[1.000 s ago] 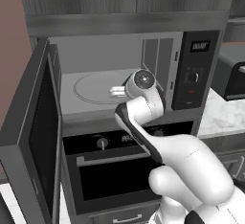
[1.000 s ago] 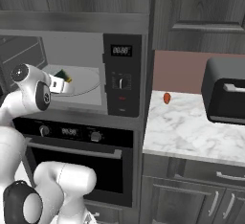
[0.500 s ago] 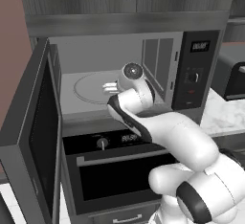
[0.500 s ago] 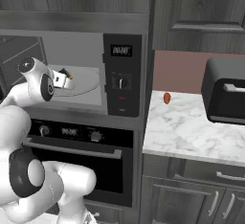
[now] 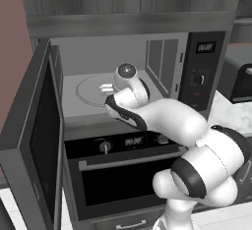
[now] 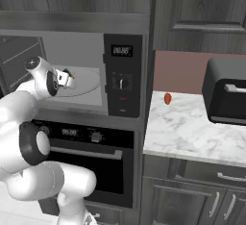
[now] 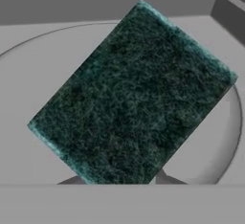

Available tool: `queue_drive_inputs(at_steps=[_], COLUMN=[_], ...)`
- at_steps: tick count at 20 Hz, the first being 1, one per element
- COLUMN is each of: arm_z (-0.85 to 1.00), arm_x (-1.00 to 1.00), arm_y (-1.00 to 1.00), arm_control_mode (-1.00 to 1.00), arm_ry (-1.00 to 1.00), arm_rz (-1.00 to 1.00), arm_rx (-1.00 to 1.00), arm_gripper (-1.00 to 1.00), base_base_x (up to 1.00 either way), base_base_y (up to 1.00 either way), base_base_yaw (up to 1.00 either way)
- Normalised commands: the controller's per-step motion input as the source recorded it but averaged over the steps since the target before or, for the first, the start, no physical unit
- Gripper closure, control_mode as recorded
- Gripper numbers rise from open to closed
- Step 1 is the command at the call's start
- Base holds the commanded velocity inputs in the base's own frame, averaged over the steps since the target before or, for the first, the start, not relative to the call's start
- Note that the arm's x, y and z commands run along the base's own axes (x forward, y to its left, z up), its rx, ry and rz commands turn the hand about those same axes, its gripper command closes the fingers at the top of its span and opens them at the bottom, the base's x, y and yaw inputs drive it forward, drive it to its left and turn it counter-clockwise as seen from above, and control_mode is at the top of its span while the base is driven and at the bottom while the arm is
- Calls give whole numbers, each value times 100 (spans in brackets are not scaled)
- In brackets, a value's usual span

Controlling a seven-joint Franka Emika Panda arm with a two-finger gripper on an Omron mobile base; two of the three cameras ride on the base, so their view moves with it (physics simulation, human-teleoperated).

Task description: Place the sponge inside the microwave to prepare for sanitizing.

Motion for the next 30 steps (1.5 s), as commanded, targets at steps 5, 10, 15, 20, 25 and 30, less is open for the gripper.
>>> queue_drive_inputs(at_steps=[5,10,15,20,25,30], arm_z=[-15,0,0,0,0,0], arm_x=[37,18,12,7,0,0], arm_y=[3,10,5,1,0,0], arm_control_mode=[-100,-100,-100,-100,-100,-100], arm_ry=[0,3,5,2,0,0], arm_rz=[0,0,0,0,0,0], arm_rx=[0,0,0,0,0,0], arm_gripper=[100,100,100,-100,-100,-100], base_base_x=[0,0,0,0,0,0], base_base_y=[0,0,0,0,0,0], base_base_yaw=[0,0,0,0,0,0])
